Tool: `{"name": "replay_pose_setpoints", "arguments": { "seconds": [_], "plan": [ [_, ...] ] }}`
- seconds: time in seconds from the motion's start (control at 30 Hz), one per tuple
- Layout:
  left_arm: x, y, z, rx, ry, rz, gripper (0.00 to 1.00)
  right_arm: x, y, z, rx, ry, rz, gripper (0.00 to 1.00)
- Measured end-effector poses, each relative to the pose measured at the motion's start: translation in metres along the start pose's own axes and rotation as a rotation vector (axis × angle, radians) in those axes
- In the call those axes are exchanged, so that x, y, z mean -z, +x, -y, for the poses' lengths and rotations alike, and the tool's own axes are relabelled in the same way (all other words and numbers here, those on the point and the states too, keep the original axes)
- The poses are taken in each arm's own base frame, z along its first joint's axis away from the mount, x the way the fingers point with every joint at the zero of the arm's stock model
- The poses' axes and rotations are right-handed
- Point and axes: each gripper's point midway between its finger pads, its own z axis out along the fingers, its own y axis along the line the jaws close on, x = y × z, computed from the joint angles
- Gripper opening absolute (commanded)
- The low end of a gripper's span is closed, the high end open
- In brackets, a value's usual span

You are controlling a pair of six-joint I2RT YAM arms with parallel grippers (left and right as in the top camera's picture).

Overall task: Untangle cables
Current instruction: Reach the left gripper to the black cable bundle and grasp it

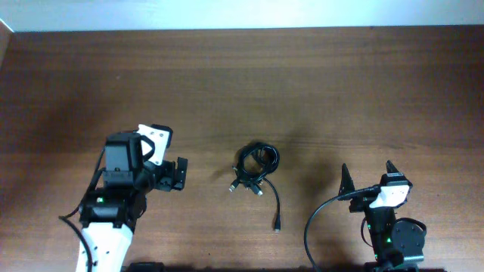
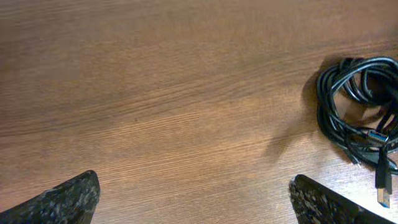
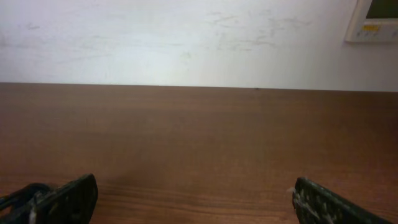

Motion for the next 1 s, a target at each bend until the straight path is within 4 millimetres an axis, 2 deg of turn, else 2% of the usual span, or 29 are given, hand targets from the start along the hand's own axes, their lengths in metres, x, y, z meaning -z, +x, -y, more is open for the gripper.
{"name": "replay_pose_setpoints", "arguments": {
  "seconds": [0.3,0.43,0.6,0.73,0.83,0.93,1.0],
  "plan": [
    [-0.008,0.009,0.019,-0.071,0.093,-0.051,0.99,0.0,0.0,0.0,0.0,0.0,0.0,0.99],
    [-0.019,0.006,0.043,-0.15,0.15,-0.06,0.99,0.0,0.0,0.0,0.0,0.0,0.0,0.99],
    [-0.033,0.021,0.091,-0.323,0.265,-0.132,0.99,0.0,0.0,0.0,0.0,0.0,0.0,0.99],
    [-0.044,0.024,0.112,-0.399,0.319,-0.142,0.99,0.0,0.0,0.0,0.0,0.0,0.0,0.99],
    [-0.044,0.009,0.133,-0.412,0.415,-0.067,0.99,0.0,0.0,0.0,0.0,0.0,0.0,0.99],
    [-0.029,-0.012,0.149,-0.413,0.497,-0.017,0.99,0.0,0.0,0.0,0.0,0.0,0.0,0.99],
    [-0.016,-0.039,0.153,-0.438,0.515,0.0,0.99,0.0,0.0,0.0,0.0,0.0,0.0,0.99]
  ]
}}
